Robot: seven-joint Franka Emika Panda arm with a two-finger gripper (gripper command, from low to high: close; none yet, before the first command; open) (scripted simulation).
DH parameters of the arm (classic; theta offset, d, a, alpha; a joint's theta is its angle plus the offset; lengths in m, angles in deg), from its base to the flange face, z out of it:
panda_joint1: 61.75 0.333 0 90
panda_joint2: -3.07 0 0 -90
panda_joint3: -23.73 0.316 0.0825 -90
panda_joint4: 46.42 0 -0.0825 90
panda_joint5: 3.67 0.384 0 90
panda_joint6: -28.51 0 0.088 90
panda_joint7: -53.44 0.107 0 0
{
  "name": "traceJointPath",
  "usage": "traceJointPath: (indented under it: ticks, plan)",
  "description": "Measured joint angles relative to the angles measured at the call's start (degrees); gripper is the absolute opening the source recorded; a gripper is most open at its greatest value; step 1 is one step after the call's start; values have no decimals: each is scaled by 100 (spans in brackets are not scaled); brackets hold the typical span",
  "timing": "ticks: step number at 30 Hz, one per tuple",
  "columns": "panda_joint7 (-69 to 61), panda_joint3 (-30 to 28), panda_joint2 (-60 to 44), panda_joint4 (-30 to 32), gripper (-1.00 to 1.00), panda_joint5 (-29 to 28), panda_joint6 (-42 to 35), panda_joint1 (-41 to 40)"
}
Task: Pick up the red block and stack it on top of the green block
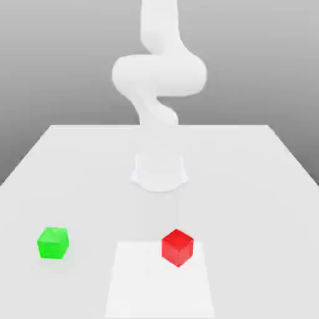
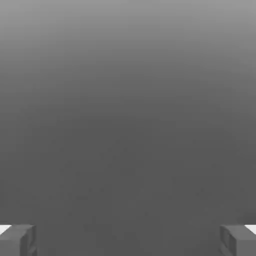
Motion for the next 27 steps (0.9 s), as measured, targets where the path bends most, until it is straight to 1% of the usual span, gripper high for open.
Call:
traceJointPath:
  ticks: [12, 17, 19, 24, 25, 27]
  plan:
    - [-2302, -511, -2297, 1938, 0, -72, 1644, 853]
    - [-3399, -597, -3527, 2814, 0, -113, 2505, 1116]
    - [-3663, -562, -4072, 2910, 0, -20, 2927, 1156]
    - [-4032, -249, -5151, 2814, 0, 406, 3833, 959]
    - [-4058, -174, -5301, 2794, -100, 446, 3963, 894]
    - [-4057, -174, -5301, 2794, -100, 445, 3961, 893]
